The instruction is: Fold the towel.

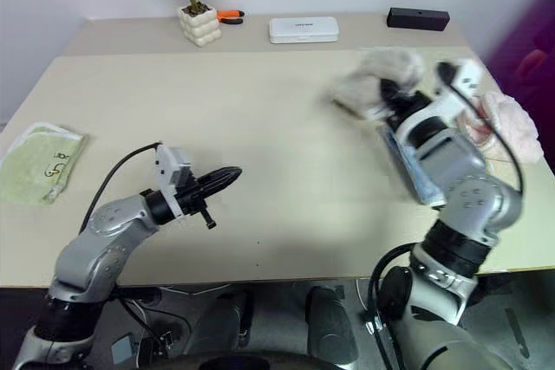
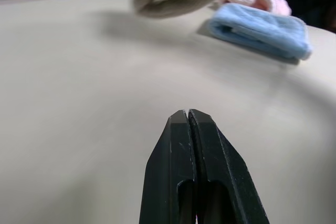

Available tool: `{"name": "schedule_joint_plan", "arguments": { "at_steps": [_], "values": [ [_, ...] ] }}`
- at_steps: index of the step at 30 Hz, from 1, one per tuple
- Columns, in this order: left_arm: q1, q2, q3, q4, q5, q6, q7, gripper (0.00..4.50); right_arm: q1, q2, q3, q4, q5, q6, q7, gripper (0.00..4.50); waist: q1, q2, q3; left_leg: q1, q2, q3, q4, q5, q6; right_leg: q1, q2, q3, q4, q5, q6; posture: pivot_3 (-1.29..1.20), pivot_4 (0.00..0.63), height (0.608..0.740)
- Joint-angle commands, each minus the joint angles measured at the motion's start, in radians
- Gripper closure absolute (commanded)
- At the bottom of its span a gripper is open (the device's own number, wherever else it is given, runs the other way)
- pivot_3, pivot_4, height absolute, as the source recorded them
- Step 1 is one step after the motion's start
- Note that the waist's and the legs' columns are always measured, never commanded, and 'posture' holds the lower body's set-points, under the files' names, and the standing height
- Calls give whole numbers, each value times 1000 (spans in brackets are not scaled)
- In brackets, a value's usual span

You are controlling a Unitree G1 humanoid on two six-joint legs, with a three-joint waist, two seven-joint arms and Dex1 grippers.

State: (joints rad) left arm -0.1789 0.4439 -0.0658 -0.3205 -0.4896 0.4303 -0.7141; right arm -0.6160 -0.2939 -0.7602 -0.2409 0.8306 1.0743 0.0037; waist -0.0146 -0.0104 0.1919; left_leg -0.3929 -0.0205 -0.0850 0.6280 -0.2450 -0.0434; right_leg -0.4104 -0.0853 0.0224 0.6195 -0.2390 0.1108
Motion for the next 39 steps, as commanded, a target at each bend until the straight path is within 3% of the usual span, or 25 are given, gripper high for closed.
{"name": "schedule_joint_plan", "arguments": {
  "at_steps": [1,5,12,15,19,22,30,34,36,39],
  "values": [
    [-47,-17,-15,26,0,-21,-31,4500,40,-14,-126,-34,104,39,-115,4461,-1,0,0,0,0,0,0,0,0,0,0,0,0,0,0,0,150,738],
    [-61,-25,-29,52,11,-30,-55,4500,179,8,-202,-98,185,70,-219,4461,-4,2,-1,0,0,0,0,-1,2,0,0,0,0,0,0,0,150,738],
    [-59,-35,-41,67,27,-38,-69,4500,335,4,-212,-138,311,62,-327,4461,-4,5,-2,1,0,1,1,-1,2,1,0,1,0,-2,-3,0,150,738],
    [-57,-39,-40,67,31,-39,-71,4500,348,-18,-199,-135,334,18,-343,3551,-3,5,-2,1,0,1,2,-1,2,1,0,1,0,-2,-3,0,150,738],
    [-53,-39,-36,68,31,-40,-73,4500,357,-57,-177,-151,342,-42,-361,1709,-2,5,-2,1,0,1,1,-1,2,1,0,1,0,-2,-3,0,150,738],
    [-54,-42,-41,77,38,-44,-75,4500,385,-138,-133,-174,266,-86,-332,230,-1,5,-2,0,0,1,1,-1,2,1,0,2,-1,-2,-3,0,150,738],
    [-88,-66,25,162,109,-138,12,4500,427,-395,46,-151,-68,-266,-193,230,-3,5,-2,0,0,1,2,-1,2,1,0,2,-1,-2,-3,0,150,738],
    [-86,-38,74,214,159,-205,53,4500,424,-503,239,-168,-171,-353,21,230,-6,5,-2,2,1,1,1,-1,2,1,1,2,-1,-2,-3,0,150,738],
    [-75,-15,111,237,174,-233,68,4500,423,-548,398,-193,-218,-426,196,230,-5,4,-1,1,1,1,1,-1,2,2,2,2,-1,-2,-3,0,150,738],
    [-35,24,159,219,175,-242,74,4500,406,-543,549,-168,-253,-506,380,230,-5,4,-1,1,2,1,1,-1,3,1,3,2,-2,-2,-2,0,150,738]
  ]
}}
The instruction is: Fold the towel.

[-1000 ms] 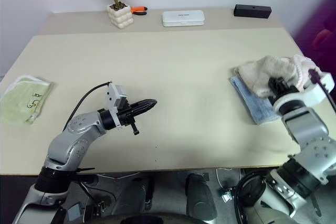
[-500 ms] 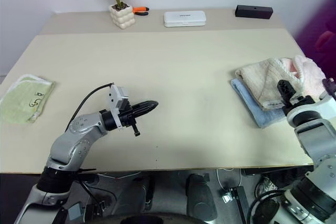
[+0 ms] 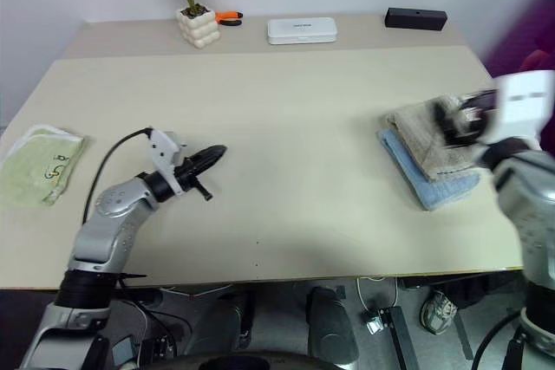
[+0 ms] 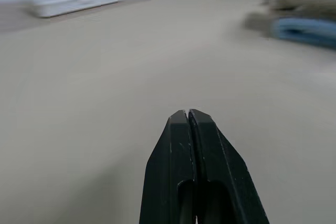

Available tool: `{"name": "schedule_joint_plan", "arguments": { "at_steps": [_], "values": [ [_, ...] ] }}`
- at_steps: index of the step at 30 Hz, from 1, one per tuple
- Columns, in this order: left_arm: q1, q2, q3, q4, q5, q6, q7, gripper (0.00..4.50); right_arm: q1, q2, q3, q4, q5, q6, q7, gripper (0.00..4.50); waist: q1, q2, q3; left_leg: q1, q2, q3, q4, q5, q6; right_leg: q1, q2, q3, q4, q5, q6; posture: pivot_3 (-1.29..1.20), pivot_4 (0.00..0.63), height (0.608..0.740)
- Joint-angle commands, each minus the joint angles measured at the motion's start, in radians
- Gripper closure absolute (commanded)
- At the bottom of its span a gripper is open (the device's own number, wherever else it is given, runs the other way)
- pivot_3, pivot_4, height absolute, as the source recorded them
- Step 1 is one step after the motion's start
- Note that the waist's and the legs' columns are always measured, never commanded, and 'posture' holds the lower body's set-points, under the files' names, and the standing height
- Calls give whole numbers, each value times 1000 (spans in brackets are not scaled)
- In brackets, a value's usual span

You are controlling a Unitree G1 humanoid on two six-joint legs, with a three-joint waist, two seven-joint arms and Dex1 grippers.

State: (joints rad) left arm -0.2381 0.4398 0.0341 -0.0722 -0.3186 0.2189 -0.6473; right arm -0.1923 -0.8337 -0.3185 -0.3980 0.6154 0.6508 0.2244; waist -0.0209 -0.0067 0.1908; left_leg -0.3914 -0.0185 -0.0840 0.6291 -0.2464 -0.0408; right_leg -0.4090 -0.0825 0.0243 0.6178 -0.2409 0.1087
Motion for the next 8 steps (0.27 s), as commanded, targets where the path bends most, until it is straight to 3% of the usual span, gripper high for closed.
{"name": "schedule_joint_plan", "arguments": {
  "at_steps": [1,8],
  "values": [
    [36,37,70,-40,-5,-22,5,4500,-28,2,135,8,-53,-104,193,230,4,0,0,0,0,0,0,0,0,0,0,0,0,1,2,0,150,738],
    [159,88,153,-108,-46,10,-8,4500,-62,60,251,143,-115,-181,374,230,10,-3,1,-2,-2,0,1,0,0,1,-3,0,-3,0,1,0,150,738]
  ]
}}
